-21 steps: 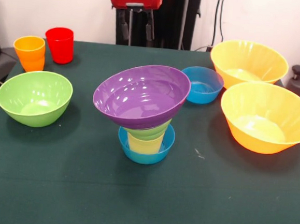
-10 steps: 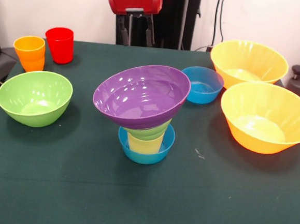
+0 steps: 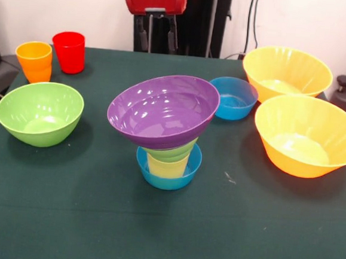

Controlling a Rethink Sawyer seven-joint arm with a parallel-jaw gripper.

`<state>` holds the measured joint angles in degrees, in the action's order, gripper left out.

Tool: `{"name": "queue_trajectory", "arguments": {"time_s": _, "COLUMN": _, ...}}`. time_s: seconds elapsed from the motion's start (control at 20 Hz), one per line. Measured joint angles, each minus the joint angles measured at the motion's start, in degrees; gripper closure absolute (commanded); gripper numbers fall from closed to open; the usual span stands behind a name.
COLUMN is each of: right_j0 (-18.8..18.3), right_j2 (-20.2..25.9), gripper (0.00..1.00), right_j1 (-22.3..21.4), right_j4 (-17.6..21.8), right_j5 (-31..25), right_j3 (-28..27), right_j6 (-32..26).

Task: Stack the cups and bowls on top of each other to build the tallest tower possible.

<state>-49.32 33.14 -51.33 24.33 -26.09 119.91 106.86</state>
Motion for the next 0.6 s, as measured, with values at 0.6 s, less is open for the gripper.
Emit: {"name": "queue_trajectory", "arguments": {"time_s": 0.6, "right_j0": 0.0, "right_j2": 0.0, "gripper": 0.00, "right_j1": -0.3, "right_j4": 2.4, "right_j5": 0.0, "right_j3": 0.0, "right_j6": 0.0}}
